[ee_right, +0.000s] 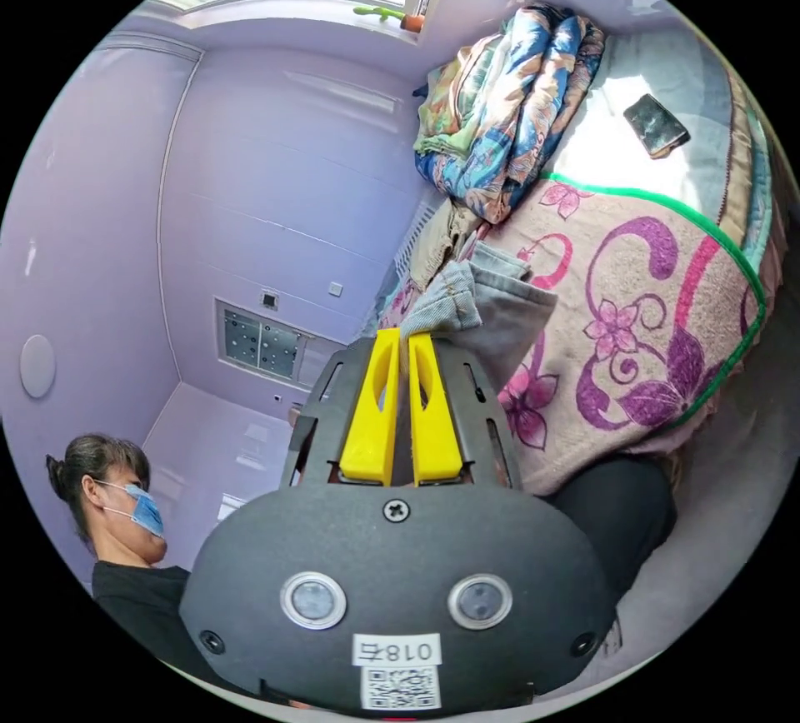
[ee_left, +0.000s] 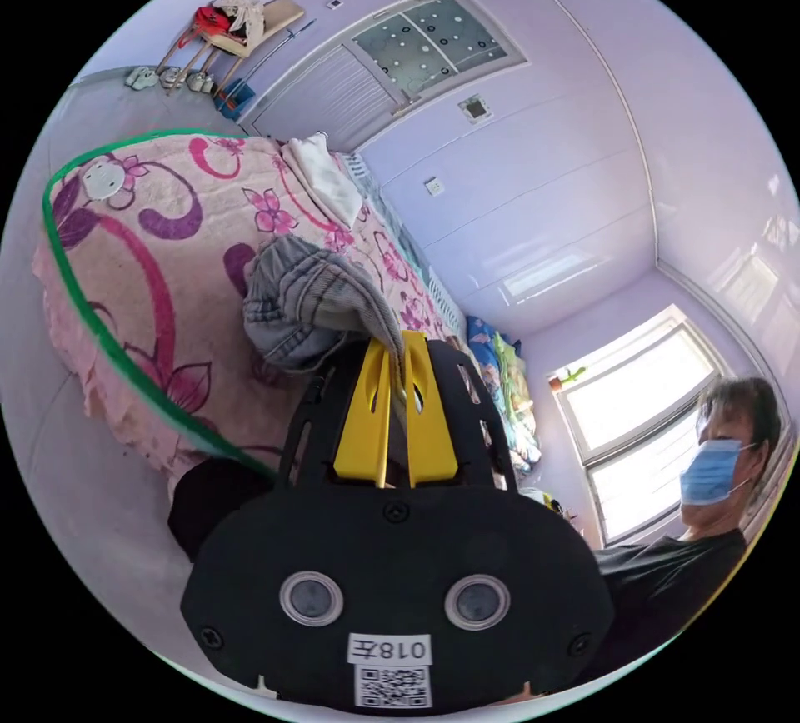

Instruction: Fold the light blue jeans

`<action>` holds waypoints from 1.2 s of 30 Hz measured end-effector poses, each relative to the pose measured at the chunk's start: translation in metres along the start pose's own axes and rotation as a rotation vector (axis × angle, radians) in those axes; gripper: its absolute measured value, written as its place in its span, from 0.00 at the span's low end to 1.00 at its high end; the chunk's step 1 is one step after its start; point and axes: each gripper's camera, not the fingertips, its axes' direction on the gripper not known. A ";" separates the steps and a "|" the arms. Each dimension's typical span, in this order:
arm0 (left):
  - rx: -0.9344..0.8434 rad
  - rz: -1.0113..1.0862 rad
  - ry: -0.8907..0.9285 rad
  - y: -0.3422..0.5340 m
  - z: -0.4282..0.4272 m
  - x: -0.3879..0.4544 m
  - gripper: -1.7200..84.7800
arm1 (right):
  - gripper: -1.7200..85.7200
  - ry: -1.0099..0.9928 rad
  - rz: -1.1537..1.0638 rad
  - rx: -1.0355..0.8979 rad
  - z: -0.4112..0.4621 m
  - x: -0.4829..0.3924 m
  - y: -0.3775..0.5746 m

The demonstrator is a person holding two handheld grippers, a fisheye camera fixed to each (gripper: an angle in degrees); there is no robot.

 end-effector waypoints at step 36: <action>-0.241 0.158 0.133 -0.075 0.253 0.006 0.15 | 0.10 -0.106 -0.308 -0.626 0.337 -0.305 -0.168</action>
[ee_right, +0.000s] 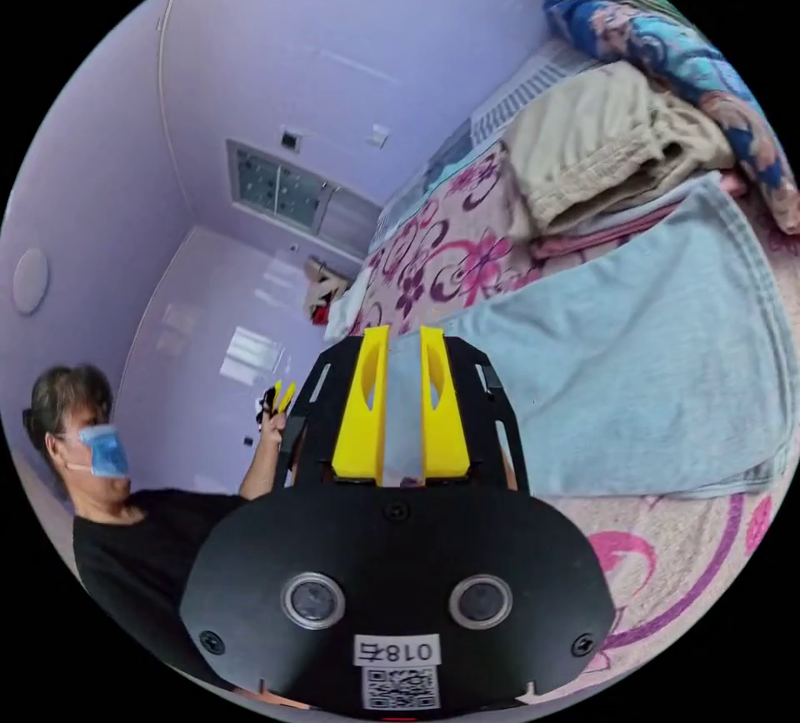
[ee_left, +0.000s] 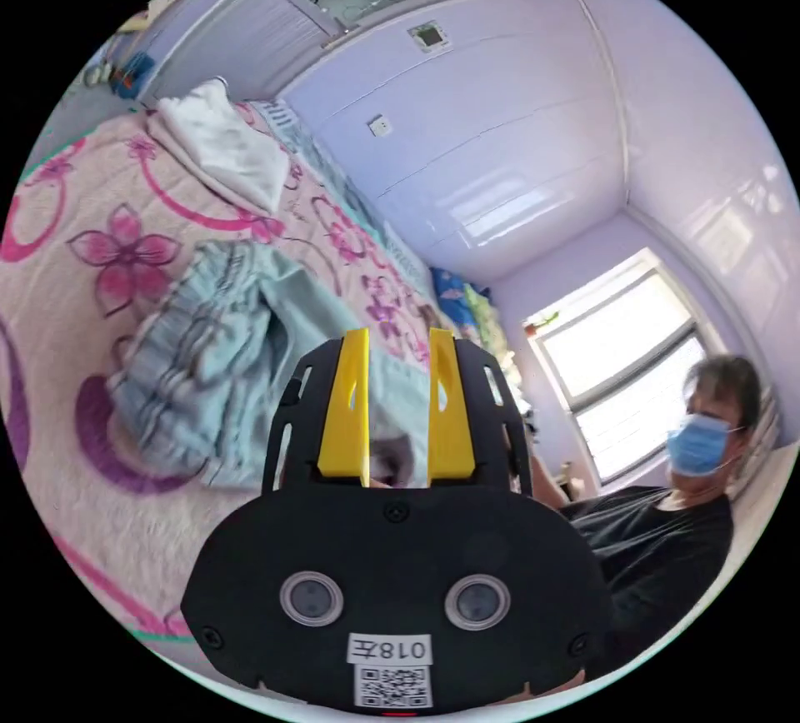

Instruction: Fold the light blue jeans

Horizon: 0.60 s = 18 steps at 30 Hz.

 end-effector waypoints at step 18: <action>0.052 -0.439 -0.381 0.134 0.002 -0.068 0.22 | 0.13 0.390 -0.390 -0.492 0.259 -0.311 0.130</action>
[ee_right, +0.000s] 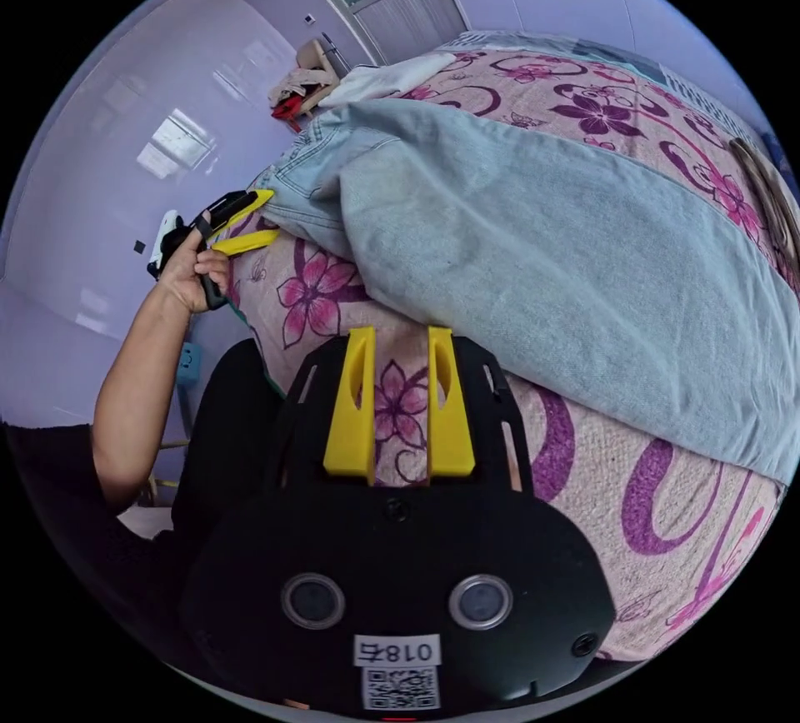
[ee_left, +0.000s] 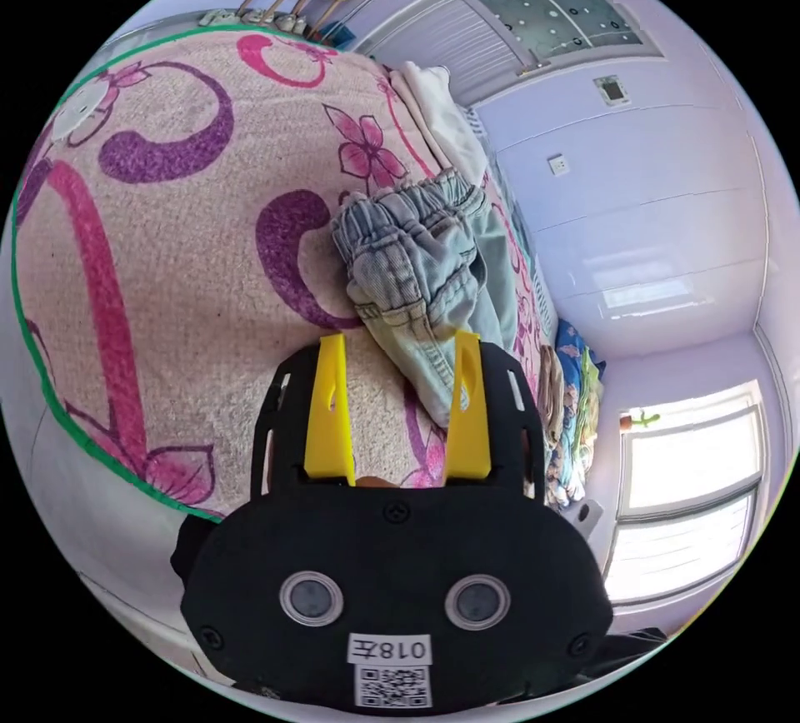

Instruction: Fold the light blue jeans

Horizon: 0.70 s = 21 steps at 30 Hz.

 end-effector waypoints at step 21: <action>-0.248 0.257 0.209 -0.045 -0.018 -0.129 0.08 | 0.03 -0.240 0.015 -0.053 -0.131 -0.058 -0.033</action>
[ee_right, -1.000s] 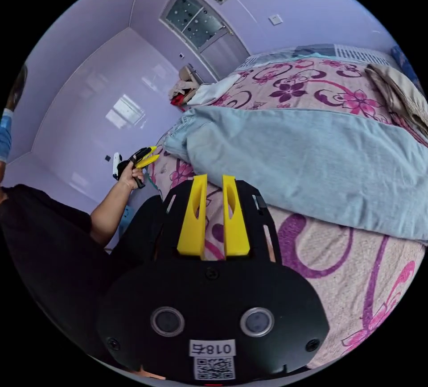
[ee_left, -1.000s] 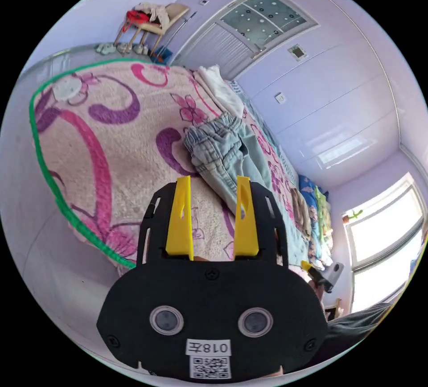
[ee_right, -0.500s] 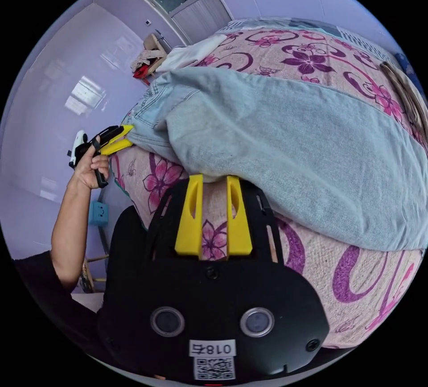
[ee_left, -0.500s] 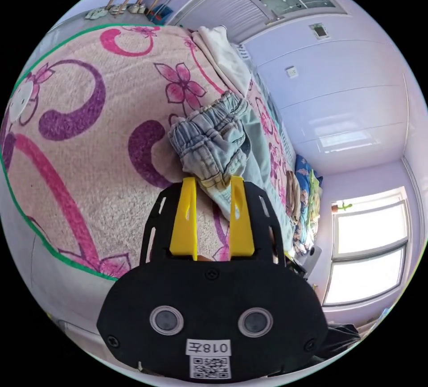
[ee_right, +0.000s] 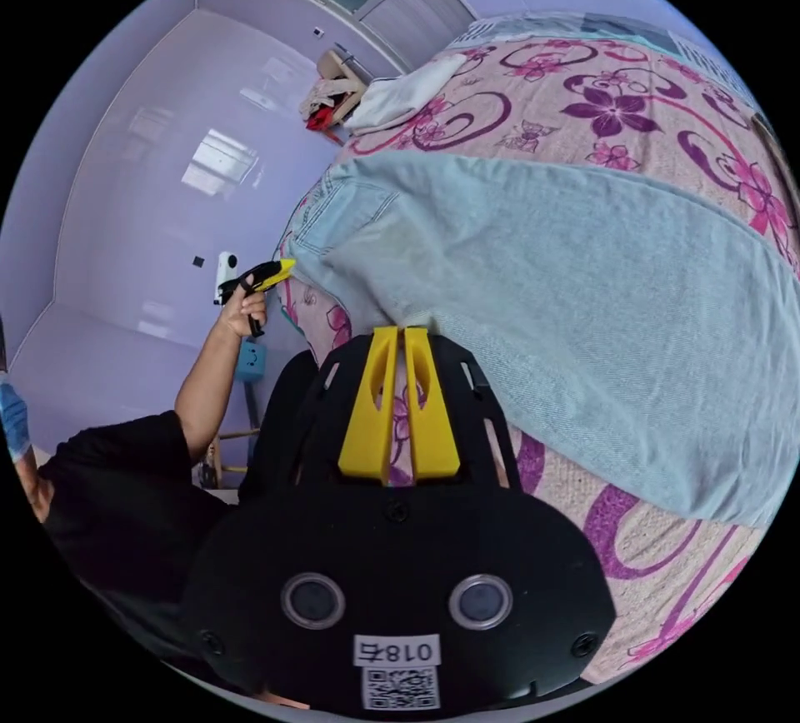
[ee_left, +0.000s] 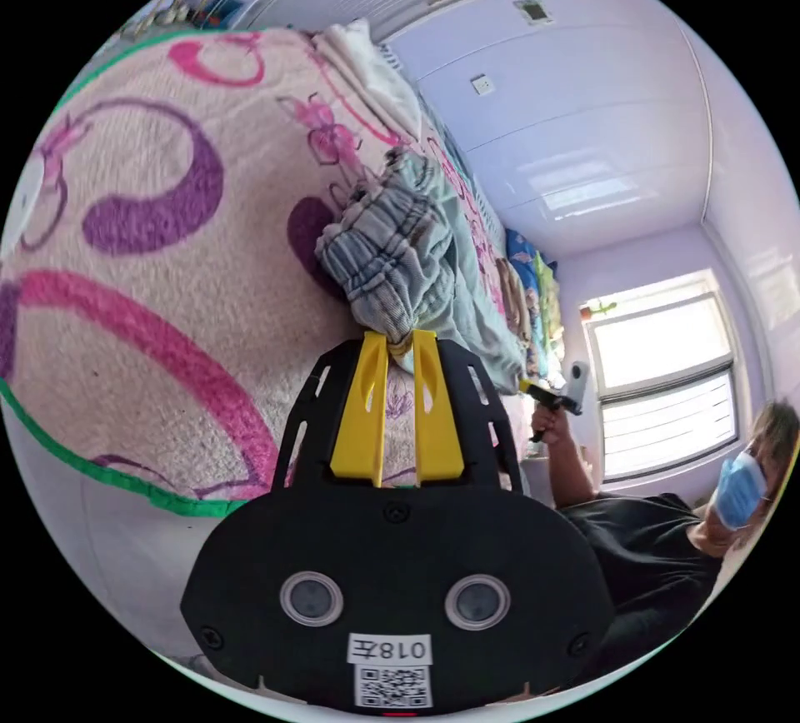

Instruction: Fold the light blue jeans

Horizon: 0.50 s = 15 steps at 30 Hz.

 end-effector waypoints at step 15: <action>0.080 -0.070 0.078 0.010 -0.040 -0.052 0.08 | 0.12 0.570 -0.527 0.002 0.040 -0.158 0.067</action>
